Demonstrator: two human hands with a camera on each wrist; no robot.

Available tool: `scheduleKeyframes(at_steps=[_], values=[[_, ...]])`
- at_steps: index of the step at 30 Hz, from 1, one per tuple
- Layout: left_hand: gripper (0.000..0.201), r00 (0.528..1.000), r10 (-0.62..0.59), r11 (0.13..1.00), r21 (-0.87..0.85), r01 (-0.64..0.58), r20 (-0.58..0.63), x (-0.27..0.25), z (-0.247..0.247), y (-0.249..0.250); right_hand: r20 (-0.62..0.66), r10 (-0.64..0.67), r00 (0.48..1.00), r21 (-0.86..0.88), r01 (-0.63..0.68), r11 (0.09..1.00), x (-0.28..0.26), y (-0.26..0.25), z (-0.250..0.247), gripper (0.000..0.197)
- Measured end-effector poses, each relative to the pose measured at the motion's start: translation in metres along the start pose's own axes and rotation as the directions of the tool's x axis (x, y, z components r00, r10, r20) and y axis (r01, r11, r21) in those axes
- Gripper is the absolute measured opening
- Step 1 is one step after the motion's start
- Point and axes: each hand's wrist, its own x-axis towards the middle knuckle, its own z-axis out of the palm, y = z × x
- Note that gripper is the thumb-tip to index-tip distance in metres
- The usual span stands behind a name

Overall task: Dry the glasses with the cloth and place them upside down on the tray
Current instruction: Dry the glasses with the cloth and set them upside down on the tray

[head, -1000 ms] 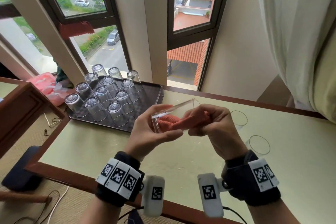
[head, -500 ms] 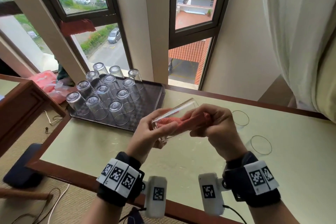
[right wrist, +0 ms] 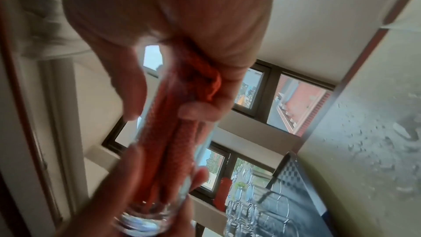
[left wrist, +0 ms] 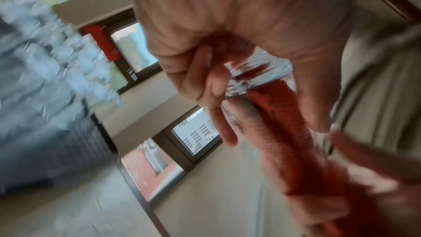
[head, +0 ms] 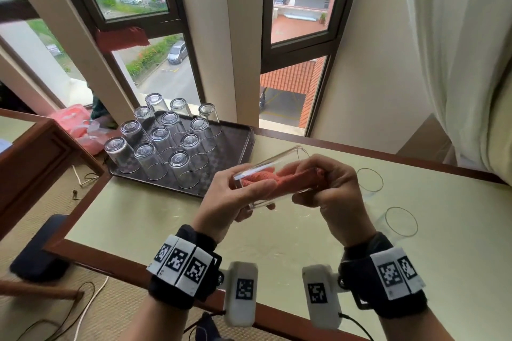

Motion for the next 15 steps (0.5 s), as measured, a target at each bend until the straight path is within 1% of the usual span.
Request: scheduleKeyframes(at_steps=[1,2,4,5,6,7,9,11,12,14,15], values=[[0.069,0.999,0.043,0.997,0.062,-0.042,-0.018,0.000,-0.002,0.001,0.017,0.016,1.000,-0.036,-0.016,0.999,0.000,-0.002,-0.001,0.032],[0.066,0.996,0.086,0.989,0.122,-0.084,-0.012,0.001,-0.004,0.002,0.045,0.047,0.998,-0.053,-0.044,0.998,-0.001,-0.005,-0.002,0.025],[0.073,0.989,0.140,0.966,0.213,-0.147,0.048,0.001,-0.008,0.000,0.074,0.110,0.991,-0.092,-0.103,0.990,-0.003,-0.007,-0.006,0.026],[0.076,0.987,0.145,0.962,0.225,-0.157,0.071,0.000,-0.008,-0.002,0.069,0.114,0.991,-0.115,-0.106,0.988,-0.003,-0.007,-0.007,0.027],[0.077,0.988,0.137,0.969,0.199,-0.149,0.076,0.000,-0.007,-0.004,0.048,0.094,0.994,-0.123,-0.088,0.989,-0.002,-0.007,-0.007,0.026],[0.077,0.992,0.110,0.984,0.134,-0.118,0.066,0.000,-0.005,-0.005,0.030,0.061,0.998,-0.102,-0.057,0.993,-0.001,-0.008,-0.006,0.024],[0.072,0.999,0.016,0.999,-0.048,-0.014,0.040,0.000,0.001,-0.005,0.004,0.005,1.000,-0.003,-0.005,1.000,0.000,-0.007,-0.004,0.019],[0.067,0.998,-0.057,0.991,-0.122,0.061,0.037,0.001,0.003,-0.006,0.002,-0.007,1.000,0.028,0.007,1.000,-0.001,-0.006,-0.003,0.029],[0.064,0.998,-0.059,0.991,-0.117,0.061,0.026,0.002,0.002,-0.005,0.009,-0.006,1.000,-0.001,0.006,1.000,-0.001,-0.006,-0.003,0.029],[0.061,1.000,0.002,1.000,-0.029,-0.003,-0.027,0.002,-0.001,-0.002,0.040,0.025,0.999,-0.081,-0.021,0.996,-0.002,-0.009,-0.003,0.018],[0.065,0.998,0.049,0.999,0.023,-0.048,-0.028,0.003,-0.001,0.000,0.048,0.057,0.997,-0.104,-0.052,0.993,-0.003,-0.009,-0.005,0.023]])
